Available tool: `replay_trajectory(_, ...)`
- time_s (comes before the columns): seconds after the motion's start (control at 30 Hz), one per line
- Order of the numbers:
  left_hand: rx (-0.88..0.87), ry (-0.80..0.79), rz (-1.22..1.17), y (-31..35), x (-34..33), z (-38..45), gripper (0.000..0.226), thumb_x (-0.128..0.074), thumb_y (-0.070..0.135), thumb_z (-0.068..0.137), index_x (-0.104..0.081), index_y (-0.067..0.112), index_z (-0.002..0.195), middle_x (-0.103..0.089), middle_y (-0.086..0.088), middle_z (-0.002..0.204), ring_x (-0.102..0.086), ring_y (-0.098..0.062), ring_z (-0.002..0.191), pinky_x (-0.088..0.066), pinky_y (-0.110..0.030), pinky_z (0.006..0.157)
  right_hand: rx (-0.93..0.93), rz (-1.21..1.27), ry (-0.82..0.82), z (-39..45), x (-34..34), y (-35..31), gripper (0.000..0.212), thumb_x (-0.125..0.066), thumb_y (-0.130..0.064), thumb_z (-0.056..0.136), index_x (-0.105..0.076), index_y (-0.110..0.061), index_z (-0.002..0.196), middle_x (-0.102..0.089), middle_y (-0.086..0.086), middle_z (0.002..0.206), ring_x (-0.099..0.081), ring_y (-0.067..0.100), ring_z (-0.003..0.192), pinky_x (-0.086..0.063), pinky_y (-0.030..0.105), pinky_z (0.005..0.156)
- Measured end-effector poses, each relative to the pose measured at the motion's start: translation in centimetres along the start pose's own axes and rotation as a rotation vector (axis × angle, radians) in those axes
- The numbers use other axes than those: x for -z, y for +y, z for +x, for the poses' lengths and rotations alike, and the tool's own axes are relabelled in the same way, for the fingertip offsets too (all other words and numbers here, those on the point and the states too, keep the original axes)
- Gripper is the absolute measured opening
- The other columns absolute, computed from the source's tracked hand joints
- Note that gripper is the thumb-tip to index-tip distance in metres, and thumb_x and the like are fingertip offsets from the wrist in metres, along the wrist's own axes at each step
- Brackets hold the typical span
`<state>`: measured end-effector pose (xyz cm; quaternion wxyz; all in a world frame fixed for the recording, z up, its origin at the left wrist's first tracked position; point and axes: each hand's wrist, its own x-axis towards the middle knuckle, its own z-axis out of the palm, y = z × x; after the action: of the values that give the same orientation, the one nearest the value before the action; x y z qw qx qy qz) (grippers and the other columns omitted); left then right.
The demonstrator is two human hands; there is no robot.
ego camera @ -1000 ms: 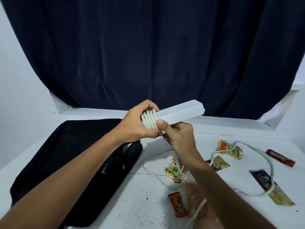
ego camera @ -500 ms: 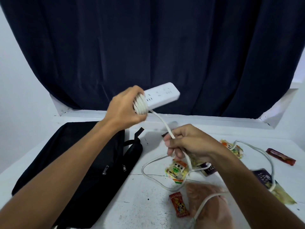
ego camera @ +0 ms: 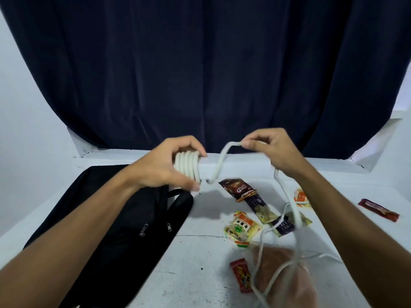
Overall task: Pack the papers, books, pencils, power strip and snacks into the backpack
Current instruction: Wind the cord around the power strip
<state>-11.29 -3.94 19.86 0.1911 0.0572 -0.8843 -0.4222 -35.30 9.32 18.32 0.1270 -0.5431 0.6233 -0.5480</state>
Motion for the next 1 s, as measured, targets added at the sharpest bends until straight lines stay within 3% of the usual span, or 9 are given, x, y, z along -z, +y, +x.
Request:
replay_trajectory(0.1,0.003,0.125,-0.305,-1.2,1.1,-0.1,0.055,-0.082,0.014,0.05,-0.062,0.01,0.1,-0.055,-0.017,0.085,-0.055,-0.011,0.053,-0.043,-0.024,0.039,-0.004,-0.026,-0.045,-1.4,-1.3,0.7,0.01,-0.065,-0.012,0.089,-0.074,-0.015,0.094,-0.058,-0.015,0.049,-0.042,0.012,0.042,-0.037,0.025,0.047)
replay_trajectory(0.2,0.018,0.141,-0.409,-1.8,1.1,-0.3,0.077,-0.078,0.013,0.054,-0.055,0.013,0.127,-0.057,-0.019,0.094,-0.053,-0.014,0.054,-0.041,-0.025,0.04,0.047,-0.091,-0.046,-2.4,-2.7,0.2,0.025,-0.061,-0.013,0.092,-0.069,-0.006,0.114,-0.073,-0.012,0.084,-0.056,0.0,0.048,-0.043,0.012,0.052)
replay_trajectory(0.27,0.017,0.155,-0.411,-1.7,0.5,0.0,0.089,-0.077,0.014,0.056,-0.047,0.027,0.139,-0.061,-0.009,0.104,-0.054,-0.015,0.061,-0.041,-0.025,0.043,0.149,-0.21,-0.105,-3.0,-4.0,-0.4,0.022,-0.06,-0.02,0.093,-0.072,-0.01,0.11,-0.075,0.004,0.097,-0.068,0.01,0.069,-0.054,0.028,0.063)
replay_trajectory(0.33,-0.018,0.169,-0.363,-1.6,-0.3,0.4,0.089,-0.077,0.017,0.058,-0.047,0.034,0.139,-0.061,-0.002,0.114,-0.055,-0.012,0.067,-0.043,-0.025,0.043,0.206,-0.317,-0.178,-3.6,-5.3,-0.7,0.023,-0.056,-0.027,0.094,-0.071,-0.01,0.094,-0.071,0.009,0.079,-0.063,0.024,0.069,-0.052,0.044,0.066)
replay_trajectory(0.5,-0.051,0.154,-0.275,-1.8,-0.5,0.5,0.067,-0.08,0.017,0.062,-0.059,0.028,0.124,-0.057,-0.017,0.122,-0.055,-0.02,0.072,-0.045,-0.026,0.044,0.244,-0.425,-0.184,-4.0,-6.2,-1.3,0.032,-0.052,-0.026,0.096,-0.054,-0.012,0.067,-0.052,0.004,0.056,-0.048,0.02,0.053,-0.045,0.043,0.054)
replay_trajectory(0.7,-0.041,0.237,-0.111,-2.0,-1.0,0.7,0.06,-0.083,0.016,0.062,-0.053,0.018,0.114,-0.061,-0.014,0.119,-0.058,-0.037,0.08,-0.048,-0.041,0.046,0.108,-0.426,-0.155,-4.5,-7.1,-1.7,0.024,-0.047,-0.021,0.097,-0.058,-0.015,0.076,-0.052,0.003,0.058,-0.046,0.018,0.054,-0.047,0.042,0.057)
replay_trajectory(0.87,-0.034,0.256,-0.051,-1.8,-1.3,1.3,0.065,-0.082,0.006,0.065,-0.058,0.018,0.125,-0.06,-0.01,0.117,-0.06,-0.025,0.091,-0.054,-0.034,0.061,-0.003,-0.391,-0.031,-5.2,-8.6,-2.8,0.027,-0.045,-0.019,0.098,-0.057,-0.008,0.076,-0.047,0.001,0.06,-0.042,0.019,0.063,-0.036,0.035,0.058)
replay_trajectory(0.93,-0.03,0.245,-0.027,-1.8,-1.5,1.6,0.06,-0.083,0.008,0.065,-0.061,0.015,0.12,-0.06,-0.011,0.114,-0.059,-0.024,0.093,-0.054,-0.035,0.071,-0.045,-0.356,0.012,-5.6,-8.9,-3.3,0.027,-0.045,-0.02,0.099,-0.059,-0.009,0.078,-0.051,0.003,0.064,-0.046,0.021,0.064,-0.04,0.036,0.059)
replay_trajectory(1.0,-0.026,0.274,0.039,-2.1,-1.2,2.0,0.059,-0.083,0.015,0.064,-0.062,0.015,0.118,-0.062,-0.005,0.112,-0.06,-0.013,0.094,-0.052,-0.028,0.076,-0.151,-0.111,0.041,-6.1,-9.0,-3.8,0.02,-0.046,-0.016,0.099,-0.063,-0.014,0.089,-0.05,0.001,0.06,-0.049,0.018,0.056,-0.048,0.04,0.059)
